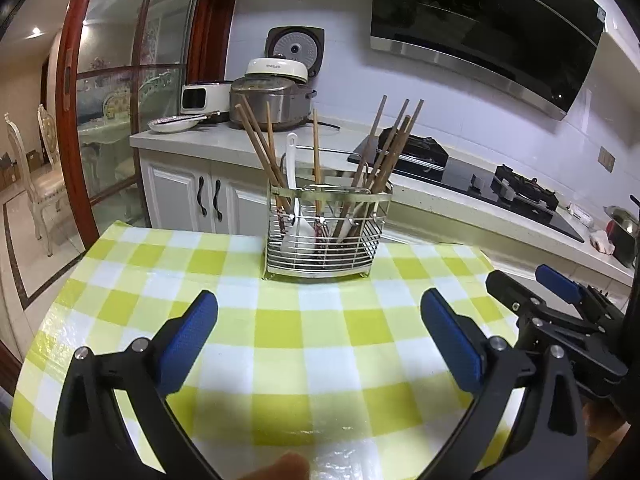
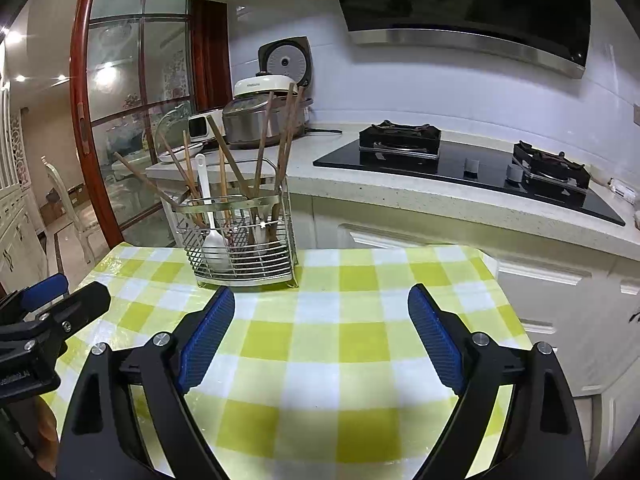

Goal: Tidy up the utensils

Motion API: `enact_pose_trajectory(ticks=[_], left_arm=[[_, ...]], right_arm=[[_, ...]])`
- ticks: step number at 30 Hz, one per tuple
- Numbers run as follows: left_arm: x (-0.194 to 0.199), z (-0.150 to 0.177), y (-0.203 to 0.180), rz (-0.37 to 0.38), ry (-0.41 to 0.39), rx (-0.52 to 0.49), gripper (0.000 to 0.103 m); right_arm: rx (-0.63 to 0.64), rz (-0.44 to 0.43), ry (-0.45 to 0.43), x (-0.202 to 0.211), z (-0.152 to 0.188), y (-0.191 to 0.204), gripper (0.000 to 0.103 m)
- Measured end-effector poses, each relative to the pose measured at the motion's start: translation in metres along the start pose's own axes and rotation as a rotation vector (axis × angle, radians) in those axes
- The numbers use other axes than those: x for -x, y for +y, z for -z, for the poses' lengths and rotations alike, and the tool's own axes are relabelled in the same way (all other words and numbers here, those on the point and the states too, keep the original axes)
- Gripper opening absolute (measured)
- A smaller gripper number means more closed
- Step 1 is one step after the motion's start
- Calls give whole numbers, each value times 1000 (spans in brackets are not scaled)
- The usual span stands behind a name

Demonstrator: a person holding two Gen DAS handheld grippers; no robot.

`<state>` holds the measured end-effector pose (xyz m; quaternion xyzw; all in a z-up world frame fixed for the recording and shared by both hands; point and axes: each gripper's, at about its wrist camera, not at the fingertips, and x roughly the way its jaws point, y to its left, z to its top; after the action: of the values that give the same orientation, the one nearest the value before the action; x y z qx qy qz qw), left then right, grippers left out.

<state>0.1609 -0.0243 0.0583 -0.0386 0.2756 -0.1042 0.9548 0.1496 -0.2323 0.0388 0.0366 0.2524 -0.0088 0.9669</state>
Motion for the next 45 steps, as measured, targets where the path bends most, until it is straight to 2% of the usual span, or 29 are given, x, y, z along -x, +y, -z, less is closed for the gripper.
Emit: enact_pose_trajectory(ticks=[6, 16, 45], left_arm=[[1, -1, 0, 5, -2, 12, 98], [2, 0, -2, -87, -16, -15, 99], [-2, 1, -3, -82, -20, -14, 99]], right_arm=[[13, -7, 11, -2, 2, 4, 84], [-5, -36, 30, -5, 5, 4, 84], [-7, -23, 52, -11, 8, 2, 84]])
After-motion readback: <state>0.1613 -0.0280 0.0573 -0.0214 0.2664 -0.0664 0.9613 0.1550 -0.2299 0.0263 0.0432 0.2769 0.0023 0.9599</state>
